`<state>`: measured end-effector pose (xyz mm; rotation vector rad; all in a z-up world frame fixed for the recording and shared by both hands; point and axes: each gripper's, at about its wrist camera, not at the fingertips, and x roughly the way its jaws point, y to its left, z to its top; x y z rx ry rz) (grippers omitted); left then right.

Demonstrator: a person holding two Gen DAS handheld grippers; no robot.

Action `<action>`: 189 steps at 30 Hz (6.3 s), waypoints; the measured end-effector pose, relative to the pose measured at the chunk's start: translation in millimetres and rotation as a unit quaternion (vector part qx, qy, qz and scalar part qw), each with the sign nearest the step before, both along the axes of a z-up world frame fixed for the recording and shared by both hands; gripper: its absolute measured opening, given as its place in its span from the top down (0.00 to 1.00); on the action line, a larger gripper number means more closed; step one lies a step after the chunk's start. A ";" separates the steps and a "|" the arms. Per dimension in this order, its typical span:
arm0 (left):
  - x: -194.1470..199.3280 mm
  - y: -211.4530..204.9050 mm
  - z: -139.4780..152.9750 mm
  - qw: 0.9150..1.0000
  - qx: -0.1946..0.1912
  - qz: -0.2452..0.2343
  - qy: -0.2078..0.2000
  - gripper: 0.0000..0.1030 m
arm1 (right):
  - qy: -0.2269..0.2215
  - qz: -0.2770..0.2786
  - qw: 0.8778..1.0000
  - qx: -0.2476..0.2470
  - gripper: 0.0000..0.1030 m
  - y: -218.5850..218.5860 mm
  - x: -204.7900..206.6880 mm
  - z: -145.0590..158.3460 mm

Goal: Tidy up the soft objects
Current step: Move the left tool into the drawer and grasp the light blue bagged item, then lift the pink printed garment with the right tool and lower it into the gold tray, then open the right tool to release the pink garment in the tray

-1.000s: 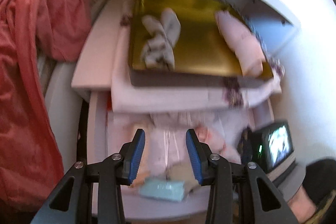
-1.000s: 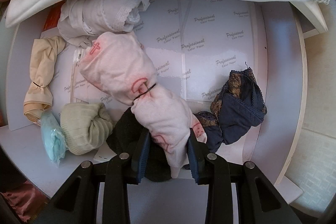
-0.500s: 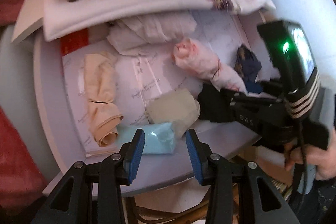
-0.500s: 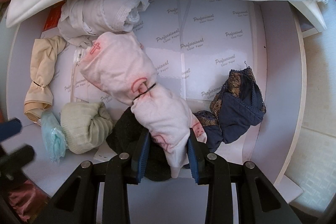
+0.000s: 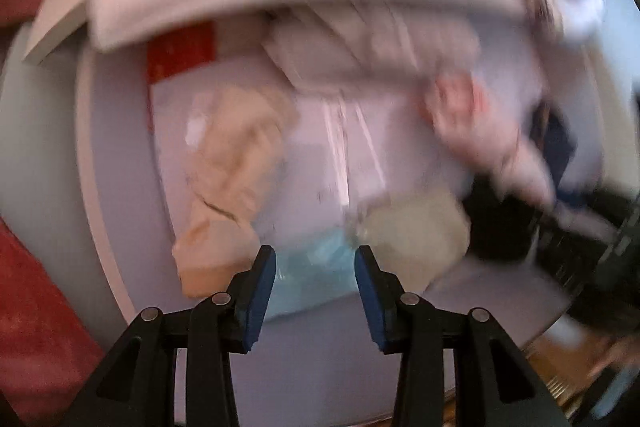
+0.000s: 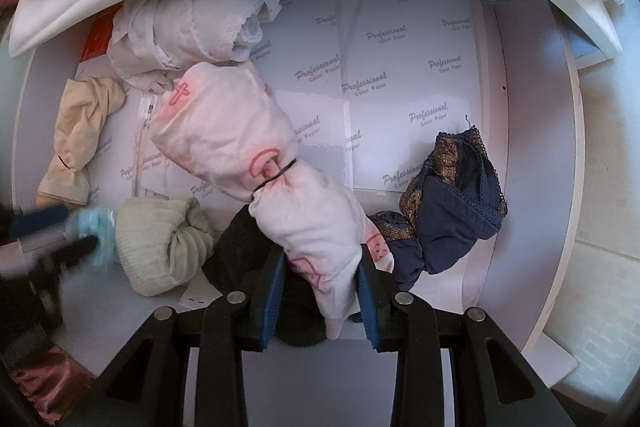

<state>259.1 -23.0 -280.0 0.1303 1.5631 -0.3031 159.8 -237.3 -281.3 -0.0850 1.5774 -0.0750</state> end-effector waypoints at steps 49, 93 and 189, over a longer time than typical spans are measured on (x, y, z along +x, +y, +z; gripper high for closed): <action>-1.8 -63.6 -86.4 0.939 0.113 -0.314 0.079 0.49 | 0.003 -0.007 1.000 0.006 0.65 -4.2 6.7 -3.6; -32.7 -33.5 -75.0 0.993 0.105 -0.043 -0.011 0.73 | -0.050 -0.028 0.993 0.102 0.85 5.0 -43.2 79.4; -45.1 -66.7 -75.5 0.990 0.123 -0.066 -0.014 0.72 | -0.220 -0.159 0.951 0.150 0.46 -28.1 111.4 167.8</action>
